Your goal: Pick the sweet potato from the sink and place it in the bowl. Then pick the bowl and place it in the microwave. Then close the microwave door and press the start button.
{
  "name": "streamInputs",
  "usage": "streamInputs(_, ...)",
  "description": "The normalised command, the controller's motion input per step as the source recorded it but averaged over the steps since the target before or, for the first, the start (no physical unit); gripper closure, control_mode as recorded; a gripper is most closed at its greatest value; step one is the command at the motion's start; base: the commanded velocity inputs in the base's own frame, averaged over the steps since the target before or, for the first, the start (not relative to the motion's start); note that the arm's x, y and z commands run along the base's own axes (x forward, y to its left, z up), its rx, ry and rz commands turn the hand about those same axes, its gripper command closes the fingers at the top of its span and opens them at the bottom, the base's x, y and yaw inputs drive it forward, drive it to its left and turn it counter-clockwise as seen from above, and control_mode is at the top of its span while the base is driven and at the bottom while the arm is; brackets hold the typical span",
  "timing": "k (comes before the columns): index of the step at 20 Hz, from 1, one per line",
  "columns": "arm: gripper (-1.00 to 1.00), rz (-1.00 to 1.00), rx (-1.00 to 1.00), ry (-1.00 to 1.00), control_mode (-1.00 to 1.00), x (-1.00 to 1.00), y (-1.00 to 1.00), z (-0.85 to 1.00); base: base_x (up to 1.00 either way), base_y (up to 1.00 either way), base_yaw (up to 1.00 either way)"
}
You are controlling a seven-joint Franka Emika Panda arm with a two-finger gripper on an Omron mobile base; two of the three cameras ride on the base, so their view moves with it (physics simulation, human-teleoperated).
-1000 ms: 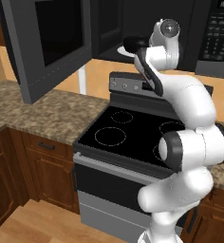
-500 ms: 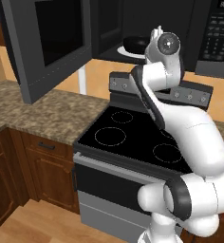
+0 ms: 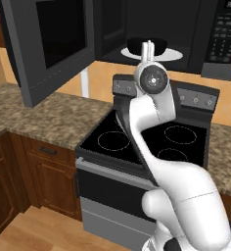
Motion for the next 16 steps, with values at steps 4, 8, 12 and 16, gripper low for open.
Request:
streamInputs(4, -1.00, -0.09, -0.05, -0.09, -1.00, -1.00, 0.81, 0.00, 0.00, 0.00, 0.00)
streamInputs(8, -1.00, -0.12, -0.03, -0.17, -1.00, -1.00, 0.82, -0.05, 0.00, 0.00, 0.00)
streamInputs(12, -1.00, -0.15, -0.06, -0.24, -1.00, -0.77, 0.88, -0.17, 0.00, 0.00, 0.00)
streamInputs(16, -1.00, -0.19, -0.08, -0.22, -1.00, -0.32, 0.91, -0.42, 0.00, 0.00, 0.00)
